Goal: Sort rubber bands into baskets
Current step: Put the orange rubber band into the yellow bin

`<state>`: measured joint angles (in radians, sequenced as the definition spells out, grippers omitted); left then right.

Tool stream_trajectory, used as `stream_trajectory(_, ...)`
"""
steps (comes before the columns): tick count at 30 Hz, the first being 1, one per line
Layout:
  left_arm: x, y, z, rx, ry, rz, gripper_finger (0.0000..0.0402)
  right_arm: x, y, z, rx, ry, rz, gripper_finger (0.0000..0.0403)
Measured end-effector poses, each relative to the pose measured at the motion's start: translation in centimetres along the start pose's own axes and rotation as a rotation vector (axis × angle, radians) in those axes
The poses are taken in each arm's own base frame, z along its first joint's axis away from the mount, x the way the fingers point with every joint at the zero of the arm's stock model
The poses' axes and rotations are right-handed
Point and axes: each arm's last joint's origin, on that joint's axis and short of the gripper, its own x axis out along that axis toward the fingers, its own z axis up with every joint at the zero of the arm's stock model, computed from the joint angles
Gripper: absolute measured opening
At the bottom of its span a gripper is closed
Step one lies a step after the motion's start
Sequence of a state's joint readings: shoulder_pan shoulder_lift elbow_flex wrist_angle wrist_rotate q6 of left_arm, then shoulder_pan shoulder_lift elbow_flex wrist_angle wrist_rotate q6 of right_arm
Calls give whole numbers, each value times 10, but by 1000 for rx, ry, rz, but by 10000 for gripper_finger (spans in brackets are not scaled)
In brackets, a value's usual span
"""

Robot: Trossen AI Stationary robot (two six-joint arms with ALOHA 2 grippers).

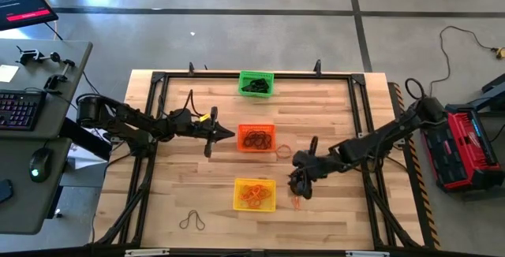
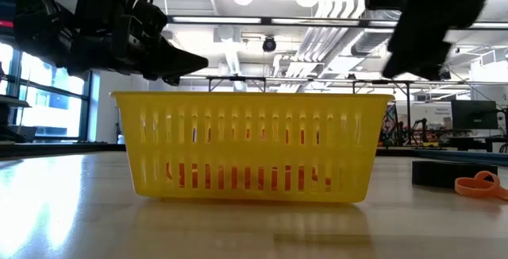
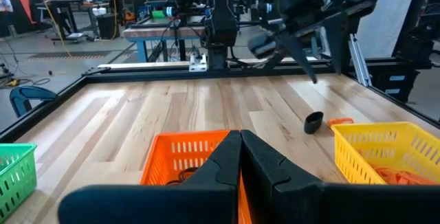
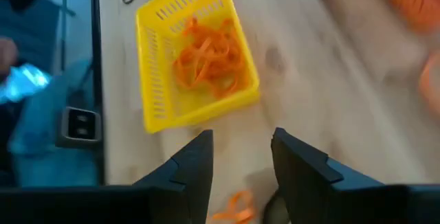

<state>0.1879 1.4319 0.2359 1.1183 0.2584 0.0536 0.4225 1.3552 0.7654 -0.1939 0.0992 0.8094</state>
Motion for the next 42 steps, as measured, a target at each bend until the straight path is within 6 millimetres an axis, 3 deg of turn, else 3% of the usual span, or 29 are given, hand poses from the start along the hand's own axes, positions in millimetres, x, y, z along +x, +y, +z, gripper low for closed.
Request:
stream_trajectory(8, 0, 0, 0, -6, 0, 0, 0, 2, 12, -24, 388, 142, 6, 138)
stream_trajectory(13, 0, 0, 0, 1, 5, 0, 0, 10, 15, -36, 510, 252, -10, 138)
stream_trajectory(28, 0, 0, 0, 18, 5, 0, 0, 50, 14, -53, 568, 322, -40, 138)
stream_trajectory(42, 0, 0, 0, 20, 5, 4, 0, 66, 4, -61, 554, 271, -150, 133)
